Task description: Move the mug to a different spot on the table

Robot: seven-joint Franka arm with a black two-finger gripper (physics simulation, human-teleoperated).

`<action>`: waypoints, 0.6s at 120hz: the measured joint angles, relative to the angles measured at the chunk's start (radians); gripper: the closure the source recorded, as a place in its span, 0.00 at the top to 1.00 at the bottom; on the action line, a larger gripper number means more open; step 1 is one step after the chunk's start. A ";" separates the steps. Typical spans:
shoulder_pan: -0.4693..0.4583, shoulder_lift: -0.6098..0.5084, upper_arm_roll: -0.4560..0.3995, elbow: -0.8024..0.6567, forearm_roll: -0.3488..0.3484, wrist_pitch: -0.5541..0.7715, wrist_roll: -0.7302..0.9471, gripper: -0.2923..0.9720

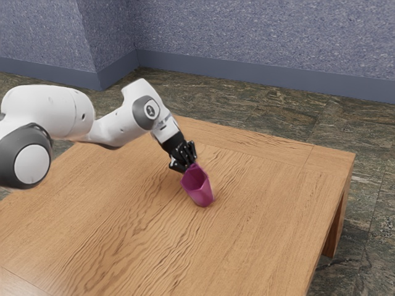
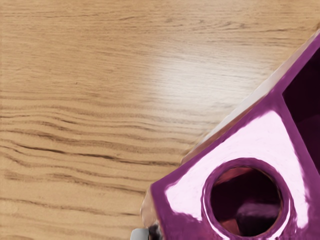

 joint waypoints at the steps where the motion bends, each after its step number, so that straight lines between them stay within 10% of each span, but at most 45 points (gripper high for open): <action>1: 0.000 -0.005 0.000 -0.004 -0.001 0.000 0.001 0.18; 72: 0.103 -0.273 0.059 -0.377 -0.022 0.001 -0.008 0.16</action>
